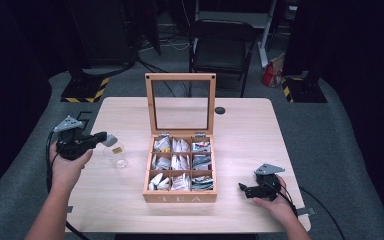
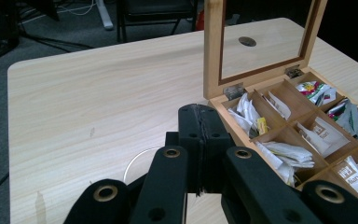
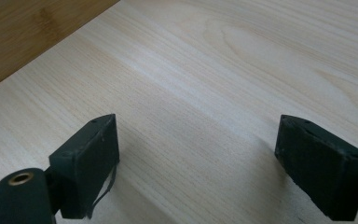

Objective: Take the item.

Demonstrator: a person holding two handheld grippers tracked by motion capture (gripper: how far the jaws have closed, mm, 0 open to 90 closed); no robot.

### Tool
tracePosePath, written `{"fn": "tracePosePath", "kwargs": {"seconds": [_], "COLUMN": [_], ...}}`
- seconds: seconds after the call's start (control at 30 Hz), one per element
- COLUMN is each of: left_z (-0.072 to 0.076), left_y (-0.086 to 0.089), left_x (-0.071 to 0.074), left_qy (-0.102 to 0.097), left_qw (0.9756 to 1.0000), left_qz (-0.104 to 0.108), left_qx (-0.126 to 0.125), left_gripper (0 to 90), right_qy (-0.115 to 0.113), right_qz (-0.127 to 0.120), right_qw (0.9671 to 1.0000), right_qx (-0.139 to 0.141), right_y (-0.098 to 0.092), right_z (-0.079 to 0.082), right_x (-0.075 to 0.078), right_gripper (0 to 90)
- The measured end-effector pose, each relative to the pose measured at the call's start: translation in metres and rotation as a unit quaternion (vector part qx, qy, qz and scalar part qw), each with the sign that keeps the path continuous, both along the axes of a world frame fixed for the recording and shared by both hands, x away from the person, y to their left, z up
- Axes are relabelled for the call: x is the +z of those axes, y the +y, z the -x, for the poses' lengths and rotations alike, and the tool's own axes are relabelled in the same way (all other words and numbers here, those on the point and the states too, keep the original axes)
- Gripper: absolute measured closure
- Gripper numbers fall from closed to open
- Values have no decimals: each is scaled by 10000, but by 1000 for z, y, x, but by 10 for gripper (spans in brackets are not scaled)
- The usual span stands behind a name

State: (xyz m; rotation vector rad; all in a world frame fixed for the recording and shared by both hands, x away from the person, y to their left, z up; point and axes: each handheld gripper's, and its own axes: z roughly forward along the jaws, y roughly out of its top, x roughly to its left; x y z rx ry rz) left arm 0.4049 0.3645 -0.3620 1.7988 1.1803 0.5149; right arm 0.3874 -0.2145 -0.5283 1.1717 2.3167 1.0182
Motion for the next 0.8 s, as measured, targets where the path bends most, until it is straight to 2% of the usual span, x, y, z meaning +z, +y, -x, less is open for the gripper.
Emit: {"fn": "tracePosePath", "kwargs": {"seconds": [0.8], "left_z": [-9], "left_y": [-1], "left_x": [-38], "left_qy": [352], "left_qw": [9993], "left_qz": [-59], "left_qx": [140], "left_gripper": [894], "right_qy": [-1], "right_qz": [1], "right_qw": [10000], "right_qx": [-2], "right_y": [0], "right_z": [0], "right_x": [0], "right_gripper": [128]}}
